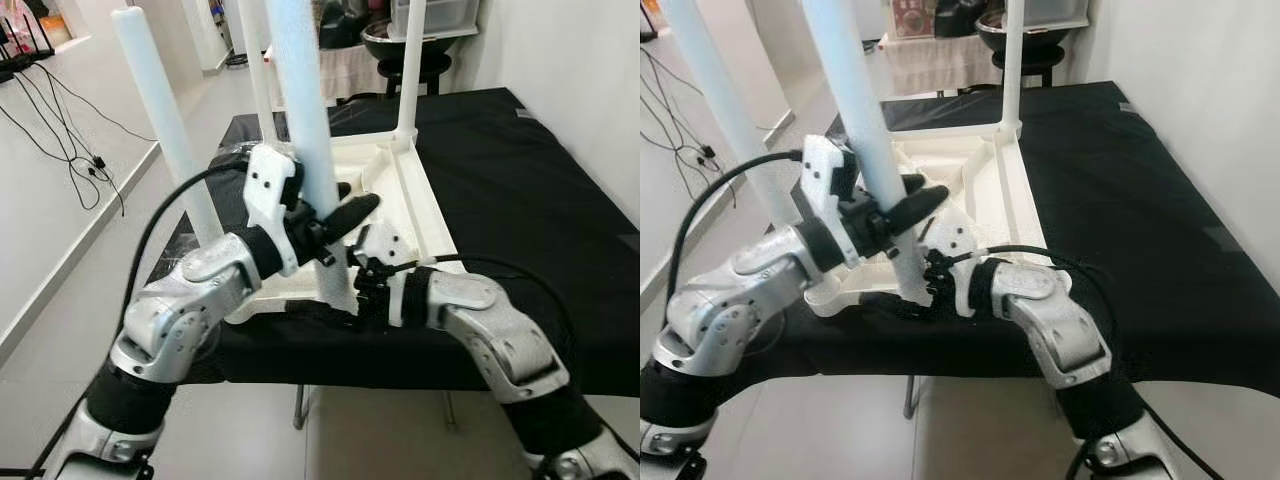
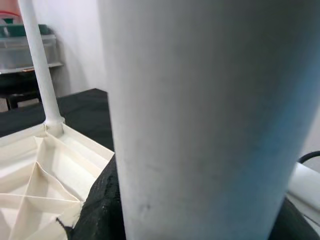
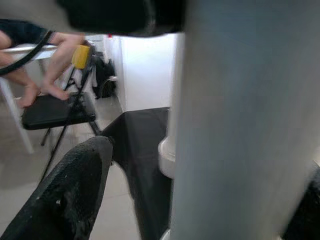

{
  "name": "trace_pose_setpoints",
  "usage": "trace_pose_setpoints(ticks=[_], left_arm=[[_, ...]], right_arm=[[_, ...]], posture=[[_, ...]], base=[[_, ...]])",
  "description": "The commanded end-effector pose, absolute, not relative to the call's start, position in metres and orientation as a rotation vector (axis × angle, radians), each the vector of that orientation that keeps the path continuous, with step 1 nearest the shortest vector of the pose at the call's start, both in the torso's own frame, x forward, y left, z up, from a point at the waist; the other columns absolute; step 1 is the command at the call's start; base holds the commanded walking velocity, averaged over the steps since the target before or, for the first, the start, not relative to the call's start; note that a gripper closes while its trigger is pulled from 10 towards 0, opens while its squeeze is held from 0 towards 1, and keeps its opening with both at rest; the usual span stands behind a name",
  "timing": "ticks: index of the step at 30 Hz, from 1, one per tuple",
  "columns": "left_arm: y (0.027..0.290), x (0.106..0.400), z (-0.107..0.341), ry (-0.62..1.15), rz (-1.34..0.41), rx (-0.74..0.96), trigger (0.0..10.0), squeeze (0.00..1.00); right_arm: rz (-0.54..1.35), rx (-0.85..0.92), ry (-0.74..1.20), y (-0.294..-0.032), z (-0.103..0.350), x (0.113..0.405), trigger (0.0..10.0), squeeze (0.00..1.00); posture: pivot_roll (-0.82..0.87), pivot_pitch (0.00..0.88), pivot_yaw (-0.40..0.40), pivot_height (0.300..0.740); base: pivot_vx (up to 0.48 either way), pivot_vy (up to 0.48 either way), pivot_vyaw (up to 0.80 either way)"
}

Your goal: Building children table

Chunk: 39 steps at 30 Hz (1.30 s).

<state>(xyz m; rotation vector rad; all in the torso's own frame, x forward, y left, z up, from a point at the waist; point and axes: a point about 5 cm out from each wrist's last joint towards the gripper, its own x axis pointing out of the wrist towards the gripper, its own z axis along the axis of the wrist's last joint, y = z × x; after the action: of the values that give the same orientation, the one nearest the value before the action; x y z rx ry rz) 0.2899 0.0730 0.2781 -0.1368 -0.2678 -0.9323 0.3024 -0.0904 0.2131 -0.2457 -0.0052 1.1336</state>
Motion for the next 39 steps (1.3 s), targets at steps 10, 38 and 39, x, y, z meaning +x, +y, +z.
trace_pose_setpoints(ticks=[10,38,39], left_arm=[[0.068,0.286,0.273,-0.289,-0.951,-0.160,0.0,0.00],[0.091,0.283,0.280,-0.391,-0.843,-0.288,10.0,1.00],[0.099,0.282,0.281,-0.402,-0.815,-0.285,10.0,1.00]], right_arm=[[1.046,-0.160,-0.024,-0.075,0.216,0.312,10.0,0.00],[0.732,-0.094,-0.044,-0.102,0.210,0.343,0.0,0.00],[0.673,-0.069,-0.055,-0.112,0.213,0.348,0.0,0.00]], posture=[[-0.10,0.048,0.084,0.740],[-0.10,0.052,0.078,0.740],[-0.10,0.053,0.076,0.740]], base=[[0.000,0.000,0.00],[0.000,0.000,0.00],[0.000,0.000,0.00]])
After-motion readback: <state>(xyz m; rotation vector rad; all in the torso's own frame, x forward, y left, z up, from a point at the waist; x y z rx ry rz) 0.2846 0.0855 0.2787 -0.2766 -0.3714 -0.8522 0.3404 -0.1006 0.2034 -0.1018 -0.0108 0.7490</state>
